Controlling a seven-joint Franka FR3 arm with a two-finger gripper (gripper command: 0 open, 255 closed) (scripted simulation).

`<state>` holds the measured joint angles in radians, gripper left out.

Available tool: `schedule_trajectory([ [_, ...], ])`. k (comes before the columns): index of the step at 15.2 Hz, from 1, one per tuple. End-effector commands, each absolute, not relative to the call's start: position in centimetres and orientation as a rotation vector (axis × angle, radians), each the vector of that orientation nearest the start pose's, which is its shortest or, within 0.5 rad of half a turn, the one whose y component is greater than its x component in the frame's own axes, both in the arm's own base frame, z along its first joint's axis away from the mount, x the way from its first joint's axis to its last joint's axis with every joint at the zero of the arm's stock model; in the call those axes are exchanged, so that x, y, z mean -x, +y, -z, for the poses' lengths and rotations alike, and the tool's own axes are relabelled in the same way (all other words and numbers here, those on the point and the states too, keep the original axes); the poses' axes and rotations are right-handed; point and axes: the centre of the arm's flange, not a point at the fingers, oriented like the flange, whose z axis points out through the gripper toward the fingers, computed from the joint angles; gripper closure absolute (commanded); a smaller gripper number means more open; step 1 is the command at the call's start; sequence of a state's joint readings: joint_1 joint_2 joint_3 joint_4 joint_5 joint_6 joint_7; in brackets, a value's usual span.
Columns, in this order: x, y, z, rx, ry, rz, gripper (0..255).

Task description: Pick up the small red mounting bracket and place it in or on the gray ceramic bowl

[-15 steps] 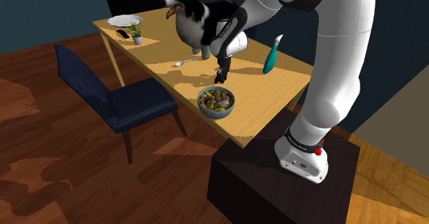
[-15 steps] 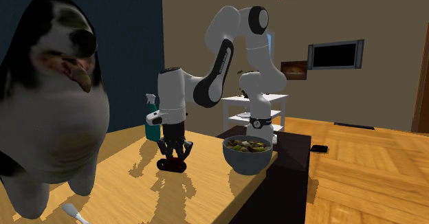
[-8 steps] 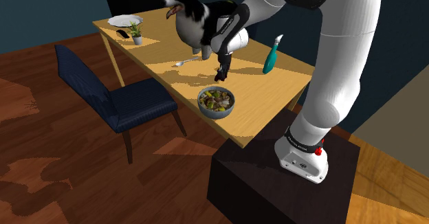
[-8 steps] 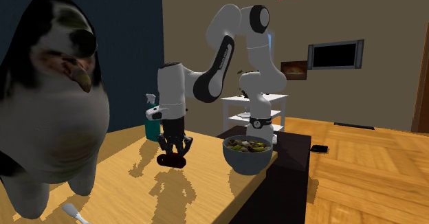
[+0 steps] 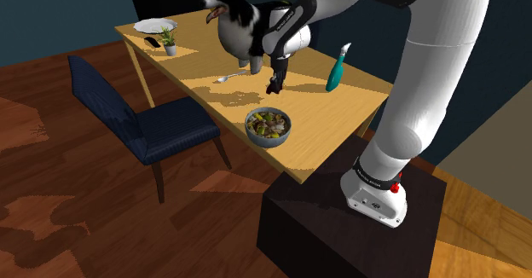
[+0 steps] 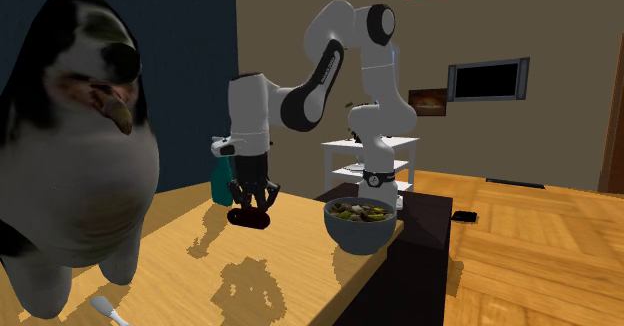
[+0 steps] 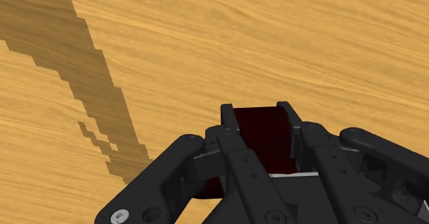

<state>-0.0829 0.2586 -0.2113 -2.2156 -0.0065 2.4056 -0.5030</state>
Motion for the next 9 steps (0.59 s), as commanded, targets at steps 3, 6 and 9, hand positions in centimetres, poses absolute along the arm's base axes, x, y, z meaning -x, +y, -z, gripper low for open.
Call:
schedule_trajectory([
  [3, -52.0, -15.8, -27.9, 3.149, -0.346, -0.128, 255],
  [6, -52.0, -15.8, -29.5, 3.149, -0.346, -0.128, 255],
  [9, -52.0, -15.8, -31.1, 3.149, -0.346, -0.128, 255],
])
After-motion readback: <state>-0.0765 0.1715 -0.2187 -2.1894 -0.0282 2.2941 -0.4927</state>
